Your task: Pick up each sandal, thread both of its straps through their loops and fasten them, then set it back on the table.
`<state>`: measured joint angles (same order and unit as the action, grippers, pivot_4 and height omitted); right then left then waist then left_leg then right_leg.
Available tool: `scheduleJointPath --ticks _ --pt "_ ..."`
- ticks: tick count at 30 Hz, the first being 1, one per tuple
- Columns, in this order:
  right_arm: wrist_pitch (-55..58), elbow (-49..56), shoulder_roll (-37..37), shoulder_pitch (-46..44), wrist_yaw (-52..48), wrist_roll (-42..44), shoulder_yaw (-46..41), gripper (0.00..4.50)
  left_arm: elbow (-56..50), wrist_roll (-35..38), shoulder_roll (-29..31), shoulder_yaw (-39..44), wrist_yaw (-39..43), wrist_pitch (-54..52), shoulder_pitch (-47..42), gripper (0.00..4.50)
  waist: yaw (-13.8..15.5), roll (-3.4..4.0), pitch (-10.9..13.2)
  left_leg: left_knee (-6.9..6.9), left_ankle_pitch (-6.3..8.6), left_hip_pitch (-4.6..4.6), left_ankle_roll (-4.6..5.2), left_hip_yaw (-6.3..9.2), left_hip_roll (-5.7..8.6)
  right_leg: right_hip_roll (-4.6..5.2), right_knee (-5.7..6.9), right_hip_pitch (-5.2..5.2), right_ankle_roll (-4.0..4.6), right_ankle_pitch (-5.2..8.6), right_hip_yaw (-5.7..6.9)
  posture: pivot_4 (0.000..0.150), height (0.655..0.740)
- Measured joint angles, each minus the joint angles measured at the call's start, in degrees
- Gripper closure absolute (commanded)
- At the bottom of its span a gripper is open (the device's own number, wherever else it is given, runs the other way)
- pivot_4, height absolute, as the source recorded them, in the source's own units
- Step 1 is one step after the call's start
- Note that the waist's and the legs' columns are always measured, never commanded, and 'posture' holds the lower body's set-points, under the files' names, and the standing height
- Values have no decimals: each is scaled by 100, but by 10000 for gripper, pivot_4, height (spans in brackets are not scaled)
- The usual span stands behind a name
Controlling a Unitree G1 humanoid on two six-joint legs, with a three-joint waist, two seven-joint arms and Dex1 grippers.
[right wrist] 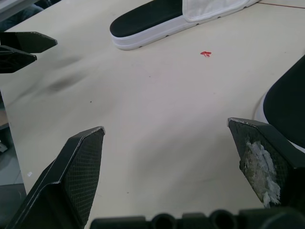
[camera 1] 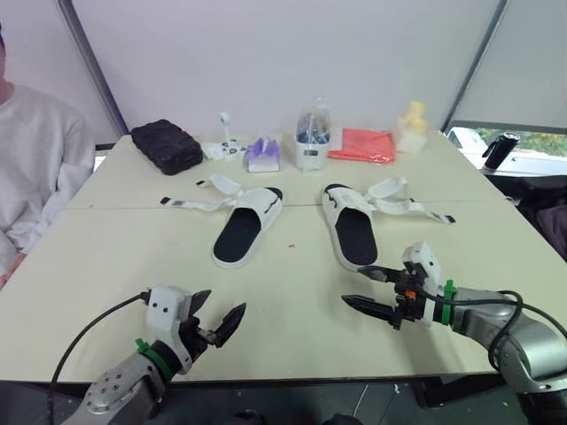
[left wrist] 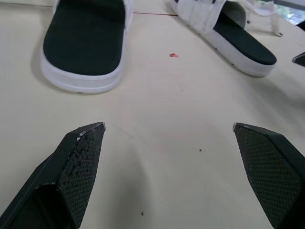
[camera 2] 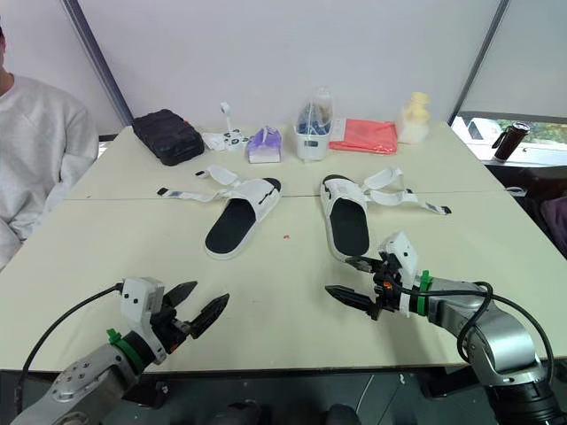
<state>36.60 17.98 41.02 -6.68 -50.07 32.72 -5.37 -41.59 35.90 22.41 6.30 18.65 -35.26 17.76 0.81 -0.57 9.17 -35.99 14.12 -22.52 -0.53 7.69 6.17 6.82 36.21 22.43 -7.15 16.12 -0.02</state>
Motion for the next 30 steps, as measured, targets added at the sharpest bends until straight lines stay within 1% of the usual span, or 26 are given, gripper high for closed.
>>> scheduleJointPath --ticks 7,11,14,18,21,25,27,30 --pt "35 55 -13 102 131 -53 30 0 40 111 71 2 89 -85 -91 291 5 1 1 1 0 0 0 0 0 0 -4 -2 1 0 0 1500 7400" --pt "-4 113 -154 106 256 -55 34 0 101 190 123 49 129 -95 -219 291 5 1 1 2 1 0 0 0 -1 0 -4 -1 0 0 0 1500 7400" --pt "-155 162 -287 131 437 -135 33 0 141 231 174 105 171 -97 -338 291 5 1 1 2 1 0 0 0 -1 -1 -4 -1 0 0 0 1500 7400" --pt "-578 34 -470 15 740 -462 28 0 270 209 259 104 245 -99 -586 291 4 3 2 2 1 0 0 0 1 -2 -4 -1 0 0 1 1500 7400" --pt "-1041 -370 -495 -385 1094 -993 30 0 467 214 536 78 401 -238 -1049 291 4 5 4 2 -1 1 -2 1 1 -4 -3 1 1 -3 2 1500 7400" --pt "-2033 -1467 -385 -1356 1839 -2298 235 0 790 466 1441 77 1236 -582 -2101 291 -13 6 6 9 -4 3 -7 -2 4 -6 -1 6 -11 -13 3 1500 7400" --pt "-2612 -2217 -389 -1898 2135 -2978 551 0 975 551 1752 42 1642 -689 -2578 291 -49 7 7 18 -11 4 -18 -5 3 -6 -1 11 -14 -16 1 1500 7400" --pt "-3433 -3512 -473 -2732 2524 -3947 1242 0 1236 600 1868 -22 1941 -753 -3003 291 -133 7 7 35 -31 6 -50 -6 2 -6 -1 18 -17 -17 0 1500 7400"
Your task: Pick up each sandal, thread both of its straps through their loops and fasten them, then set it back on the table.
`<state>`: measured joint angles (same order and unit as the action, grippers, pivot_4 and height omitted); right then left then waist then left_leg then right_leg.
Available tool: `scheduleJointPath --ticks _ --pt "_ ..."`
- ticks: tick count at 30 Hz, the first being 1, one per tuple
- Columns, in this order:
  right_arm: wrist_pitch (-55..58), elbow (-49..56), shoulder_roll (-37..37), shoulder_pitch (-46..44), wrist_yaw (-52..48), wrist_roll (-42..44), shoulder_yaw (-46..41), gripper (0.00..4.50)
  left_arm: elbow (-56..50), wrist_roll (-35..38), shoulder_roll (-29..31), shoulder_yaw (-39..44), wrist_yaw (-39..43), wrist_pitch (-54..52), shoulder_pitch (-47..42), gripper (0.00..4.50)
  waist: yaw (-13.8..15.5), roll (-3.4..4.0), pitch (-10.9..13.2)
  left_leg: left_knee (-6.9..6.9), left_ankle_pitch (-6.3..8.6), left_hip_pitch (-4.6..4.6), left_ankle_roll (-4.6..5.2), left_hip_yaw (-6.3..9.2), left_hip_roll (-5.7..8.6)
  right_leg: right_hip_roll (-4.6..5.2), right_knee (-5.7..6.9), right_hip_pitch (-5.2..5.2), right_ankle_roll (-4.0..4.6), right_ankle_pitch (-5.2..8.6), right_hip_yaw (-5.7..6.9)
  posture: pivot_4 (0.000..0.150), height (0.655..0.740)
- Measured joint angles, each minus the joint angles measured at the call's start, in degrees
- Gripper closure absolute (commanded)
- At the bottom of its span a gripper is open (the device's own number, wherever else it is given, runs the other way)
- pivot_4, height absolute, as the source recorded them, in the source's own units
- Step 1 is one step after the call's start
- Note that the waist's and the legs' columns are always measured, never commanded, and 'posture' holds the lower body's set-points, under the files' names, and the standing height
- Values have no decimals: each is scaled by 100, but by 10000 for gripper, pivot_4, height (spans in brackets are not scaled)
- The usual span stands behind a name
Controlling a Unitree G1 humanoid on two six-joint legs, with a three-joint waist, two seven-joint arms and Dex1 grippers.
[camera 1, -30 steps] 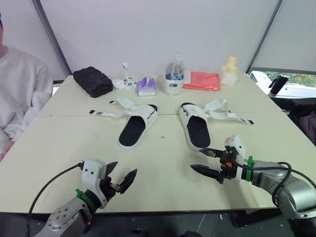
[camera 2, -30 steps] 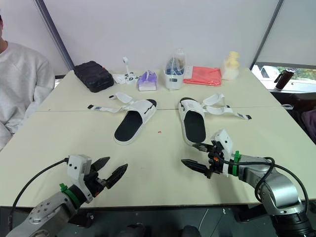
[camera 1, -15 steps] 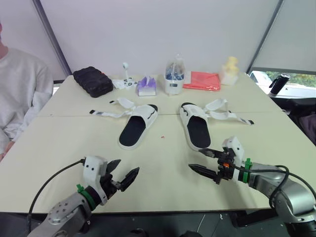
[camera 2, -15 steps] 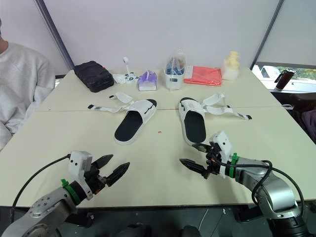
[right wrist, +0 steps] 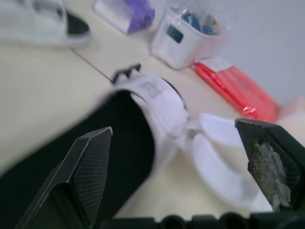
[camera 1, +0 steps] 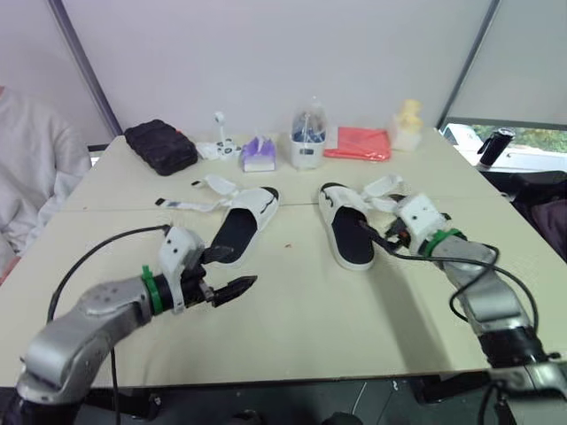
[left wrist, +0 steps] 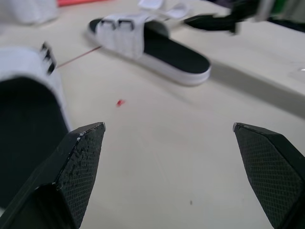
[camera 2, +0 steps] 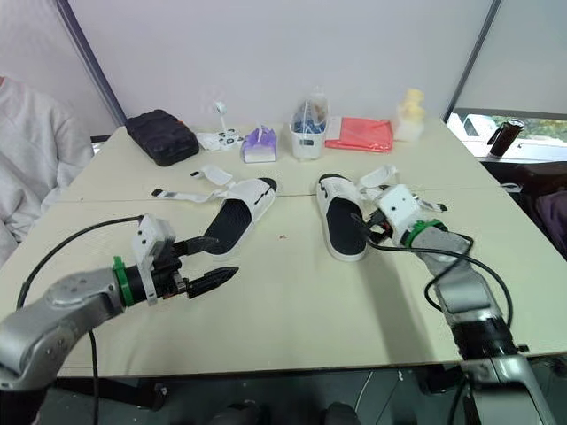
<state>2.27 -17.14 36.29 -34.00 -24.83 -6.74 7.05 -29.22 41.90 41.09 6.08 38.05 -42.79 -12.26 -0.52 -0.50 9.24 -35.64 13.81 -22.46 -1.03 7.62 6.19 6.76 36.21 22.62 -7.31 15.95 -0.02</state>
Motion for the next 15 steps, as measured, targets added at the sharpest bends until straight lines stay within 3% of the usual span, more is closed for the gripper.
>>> scheduleJointPath --ticks 3,9,12,15 --pt "-733 -1390 -197 -838 464 -858 613 0 129 4 -7 -34 63 -72 -167 291 -72 -2 1 30 -8 -2 -11 -2 -2 0 -1 17 0 0 -6 1500 7400" --pt "-1441 -3980 -890 -2378 1432 -1772 1198 0 -72 75 -221 43 -163 -181 188 291 -139 -1 3 50 -16 -4 -24 -2 -5 -3 -2 30 1 1 -10 1500 7400" --pt "-1548 -4997 -1255 -3031 1999 -2245 1571 9145 -257 103 -388 13 -360 -195 331 0 -178 -2 3 48 -19 -3 -29 4 -4 -5 0 27 2 0 -11 1500 7400" --pt "-1665 -5509 -1484 -3250 2310 -2471 1723 23436 -465 107 -469 15 -557 -194 409 0 -173 -2 3 47 -20 -3 -30 7 -3 -7 0 25 2 0 -11 1500 7400"
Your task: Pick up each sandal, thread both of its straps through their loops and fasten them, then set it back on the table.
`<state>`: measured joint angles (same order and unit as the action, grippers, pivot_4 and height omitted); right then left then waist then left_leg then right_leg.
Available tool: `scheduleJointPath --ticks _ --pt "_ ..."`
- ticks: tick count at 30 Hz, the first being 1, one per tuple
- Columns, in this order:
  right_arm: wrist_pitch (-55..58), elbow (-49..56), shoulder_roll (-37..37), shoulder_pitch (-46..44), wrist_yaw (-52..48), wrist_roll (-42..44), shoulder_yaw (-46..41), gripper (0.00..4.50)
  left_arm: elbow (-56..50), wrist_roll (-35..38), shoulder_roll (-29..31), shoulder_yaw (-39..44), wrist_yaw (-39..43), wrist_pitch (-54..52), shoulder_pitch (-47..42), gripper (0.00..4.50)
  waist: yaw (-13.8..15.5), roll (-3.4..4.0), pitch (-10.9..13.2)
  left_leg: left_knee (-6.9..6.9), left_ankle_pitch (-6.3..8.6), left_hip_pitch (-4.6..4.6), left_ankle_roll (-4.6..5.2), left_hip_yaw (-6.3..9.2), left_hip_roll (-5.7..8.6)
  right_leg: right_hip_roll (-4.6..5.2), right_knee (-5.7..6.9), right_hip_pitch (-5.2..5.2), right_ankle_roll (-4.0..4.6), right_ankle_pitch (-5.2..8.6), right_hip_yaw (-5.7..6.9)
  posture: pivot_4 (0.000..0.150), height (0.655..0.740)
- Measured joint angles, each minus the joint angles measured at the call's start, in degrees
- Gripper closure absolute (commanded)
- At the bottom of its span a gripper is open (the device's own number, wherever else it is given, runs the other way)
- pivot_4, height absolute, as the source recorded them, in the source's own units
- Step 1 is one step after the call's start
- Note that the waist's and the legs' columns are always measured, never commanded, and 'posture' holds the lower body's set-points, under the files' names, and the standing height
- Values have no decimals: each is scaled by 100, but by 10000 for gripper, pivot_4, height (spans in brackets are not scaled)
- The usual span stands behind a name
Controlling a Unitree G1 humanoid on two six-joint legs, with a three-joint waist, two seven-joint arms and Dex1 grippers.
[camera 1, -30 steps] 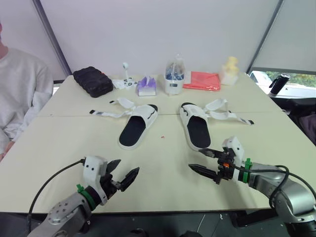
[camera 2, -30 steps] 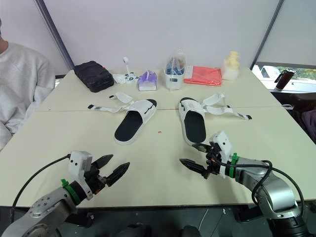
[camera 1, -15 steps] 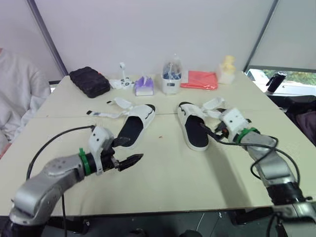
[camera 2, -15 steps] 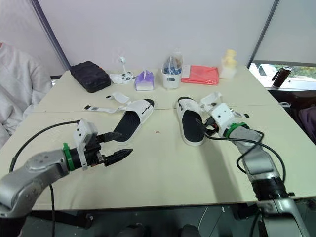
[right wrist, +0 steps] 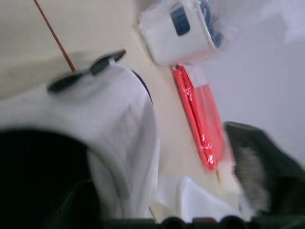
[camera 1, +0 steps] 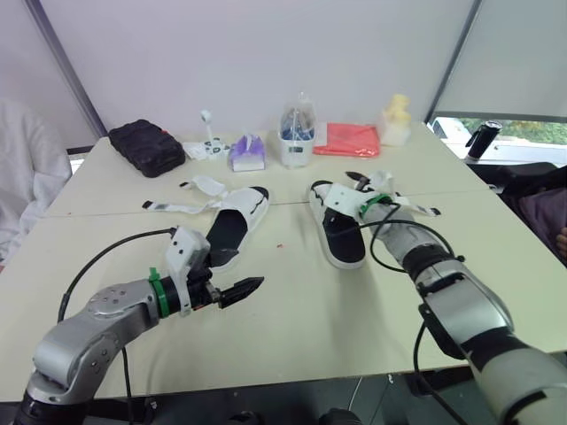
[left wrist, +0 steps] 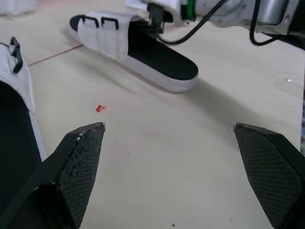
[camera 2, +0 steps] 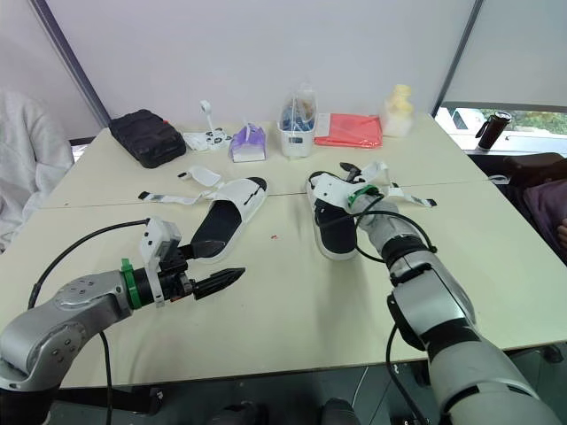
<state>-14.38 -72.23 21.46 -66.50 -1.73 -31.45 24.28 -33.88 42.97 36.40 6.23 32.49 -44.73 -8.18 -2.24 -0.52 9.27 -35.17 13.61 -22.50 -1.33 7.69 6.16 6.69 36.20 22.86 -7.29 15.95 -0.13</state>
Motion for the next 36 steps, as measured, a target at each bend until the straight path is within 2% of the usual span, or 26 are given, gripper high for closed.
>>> scheduleJointPath --ticks 4,7,10,12,19,22,25,28,30,34,35,36 --pt "-201 -315 -42 -2 164 -271 224 44677 -124 4 -51 48 -180 0 310 0 -27 1 0 1 -1 0 -1 -1 0 -2 4 4 0 0 -4 1500 7400" --pt "-353 -394 -15 -7 290 -385 252 44677 -174 3 -69 89 -280 7 436 0 -26 1 0 1 -2 0 -4 -2 0 -4 10 9 0 0 -6 1500 7400" --pt "-1020 -391 212 -6 337 -546 381 44677 -221 -3 -90 136 -330 29 533 0 -23 3 1 1 -2 0 -4 -4 1 -4 10 11 0 0 -11 1500 7400" --pt "-1730 -317 487 -6 373 -707 534 44677 -220 -6 -95 149 -343 34 585 0 -24 3 2 2 -2 -1 -4 -6 1 -4 10 12 0 0 -12 1500 7400" --pt "-5308 418 1672 -366 1056 -1828 1435 44677 -211 -103 -165 176 -356 166 731 0 -44 3 2 10 -2 5 -4 -37 -3 -24 22 40 0 0 -68 1500 7400" --pt "-6264 673 1854 -423 1456 -2235 1586 44677 -208 -174 -253 122 -397 192 733 0 -30 3 2 6 -2 8 -4 -42 -4 -25 28 38 0 0 -76 1500 7400" --pt "-6991 1284 2020 -226 2105 -3020 1828 44677 -214 -201 -345 99 -440 198 791 0 -12 1 1 5 -2 8 -4 -44 -2 -26 34 44 0 0 -82 1500 7400" --pt "-7064 1888 2068 -70 3076 -4108 2372 44677 -227 -193 -347 91 -439 191 876 0 -11 1 1 5 -4 8 -7 -62 1 -27 64 66 1 1 -108 1500 7400" --pt "-6792 2308 2199 -150 4247 -5001 2939 44677 -251 -140 -312 104 -399 160 921 0 -10 0 1 5 -7 8 -12 -83 0 -27 89 86 1 3 -131 1500 7400" --pt "-6301 2309 2126 -509 5939 -6020 3903 44677 -260 -106 -127 118 -219 132 910 0 -23 -2 0 8 -14 17 -25 -93 -11 -40 102 88 5 3 -141 1500 7400" --pt "-6170 2137 2022 -580 6256 -6173 4106 37900 -240 -114 -65 113 -153 133 884 0 -23 -2 0 9 -15 21 -26 -94 -12 -41 102 85 7 3 -141 1500 7400" --pt "-6073 2006 1953 -619 6462 -6255 4233 34941 -222 -128 -39 98 -101 136 843 0 -19 -2 0 9 -16 21 -27 -94 -12 -41 103 84 8 4 -141 1500 7400"
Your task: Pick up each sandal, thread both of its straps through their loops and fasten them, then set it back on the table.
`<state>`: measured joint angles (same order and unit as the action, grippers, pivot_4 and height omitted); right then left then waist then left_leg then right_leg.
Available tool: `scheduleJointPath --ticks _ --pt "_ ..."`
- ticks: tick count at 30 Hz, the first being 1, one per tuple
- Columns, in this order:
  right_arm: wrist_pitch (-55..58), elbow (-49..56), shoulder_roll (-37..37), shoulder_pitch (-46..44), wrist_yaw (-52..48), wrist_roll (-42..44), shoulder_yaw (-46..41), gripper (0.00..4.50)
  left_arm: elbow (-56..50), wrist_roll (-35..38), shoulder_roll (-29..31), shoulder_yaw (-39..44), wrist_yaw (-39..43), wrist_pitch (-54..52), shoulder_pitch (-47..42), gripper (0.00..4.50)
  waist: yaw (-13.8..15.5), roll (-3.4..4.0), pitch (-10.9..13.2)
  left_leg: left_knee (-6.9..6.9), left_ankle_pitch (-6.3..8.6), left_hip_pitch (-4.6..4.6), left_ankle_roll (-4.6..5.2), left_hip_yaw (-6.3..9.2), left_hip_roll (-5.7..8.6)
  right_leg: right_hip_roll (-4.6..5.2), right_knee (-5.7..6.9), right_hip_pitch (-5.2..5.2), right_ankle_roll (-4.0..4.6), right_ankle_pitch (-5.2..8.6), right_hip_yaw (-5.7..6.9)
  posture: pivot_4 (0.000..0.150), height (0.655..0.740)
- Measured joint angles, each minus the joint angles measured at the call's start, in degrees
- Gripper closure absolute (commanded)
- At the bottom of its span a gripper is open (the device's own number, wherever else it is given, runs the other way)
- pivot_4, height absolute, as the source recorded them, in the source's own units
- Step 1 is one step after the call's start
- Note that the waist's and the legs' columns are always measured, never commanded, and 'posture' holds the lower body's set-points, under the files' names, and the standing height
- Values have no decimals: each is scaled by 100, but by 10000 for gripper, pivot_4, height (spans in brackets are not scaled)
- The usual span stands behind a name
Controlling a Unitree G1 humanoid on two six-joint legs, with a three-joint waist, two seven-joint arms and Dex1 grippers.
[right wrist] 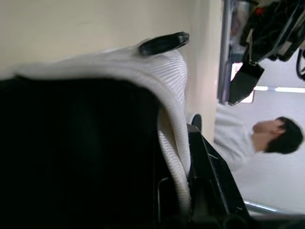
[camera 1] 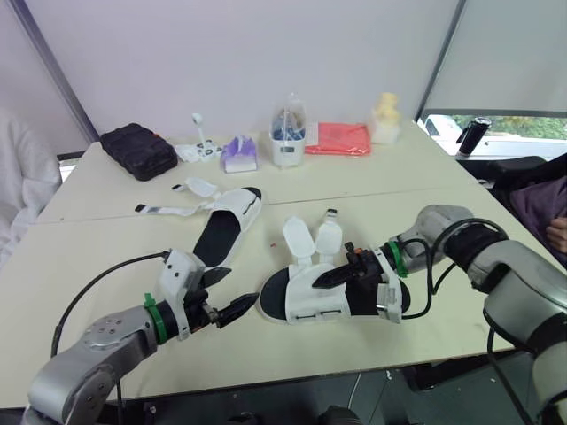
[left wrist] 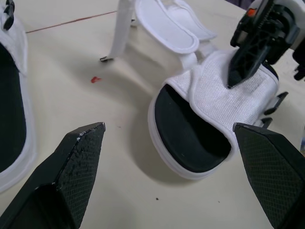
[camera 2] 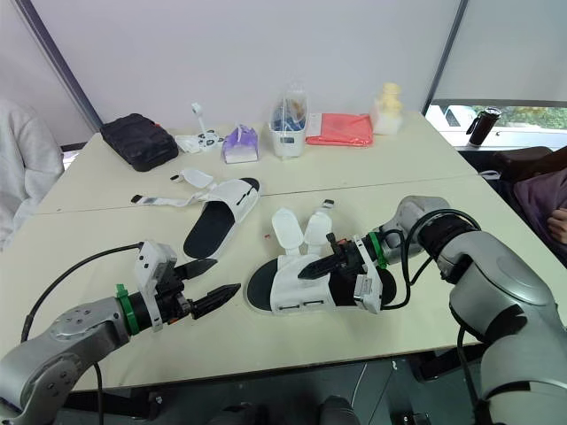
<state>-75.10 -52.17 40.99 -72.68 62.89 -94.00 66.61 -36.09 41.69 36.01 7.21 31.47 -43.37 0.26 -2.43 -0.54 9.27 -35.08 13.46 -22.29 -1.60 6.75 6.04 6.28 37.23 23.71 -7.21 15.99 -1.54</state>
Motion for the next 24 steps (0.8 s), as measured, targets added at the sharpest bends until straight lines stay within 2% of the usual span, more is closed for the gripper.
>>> scheduleJointPath --ticks 6,7,11,15,18,24 --pt "222 -600 -228 -223 663 -182 525 4230 421 -464 184 -560 540 333 -425 0 33 -1 0 -1 0 0 0 0 2 -1 -3 -5 0 0 0 1500 7400" --pt "207 -647 -202 -233 702 -102 517 317 657 -631 211 -750 720 498 -591 0 41 -1 0 -1 0 0 0 0 2 -1 -3 -5 0 -1 0 1500 7400" --pt "136 -796 -38 -220 383 317 357 317 1534 -1181 211 -1280 1335 1121 -1043 0 11 -1 -1 0 0 3 1 -1 1 -4 -4 -7 0 -1 1 1500 7400" --pt "-105 -855 629 -124 -398 1033 -180 317 2556 -1691 89 -1697 1899 1716 -1618 0 37 -1 -1 -1 1 2 4 1 2 -4 -11 -13 -1 -2 3 1500 7400" --pt "-319 -758 1156 127 -1105 1592 -643 0 2968 -1864 -88 -1851 2189 1952 -1903 8433 6 -2 -1 -2 5 2 10 0 1 -4 -17 -16 -2 -2 3 1500 7400" --pt "-851 -632 2044 1167 -3020 3474 -1629 0 3336 -2038 -429 -2060 2511 2092 -2339 39411 -38 -1 -1 -5 10 5 21 -11 -4 -3 -18 -19 -4 -2 -3 1500 7400"
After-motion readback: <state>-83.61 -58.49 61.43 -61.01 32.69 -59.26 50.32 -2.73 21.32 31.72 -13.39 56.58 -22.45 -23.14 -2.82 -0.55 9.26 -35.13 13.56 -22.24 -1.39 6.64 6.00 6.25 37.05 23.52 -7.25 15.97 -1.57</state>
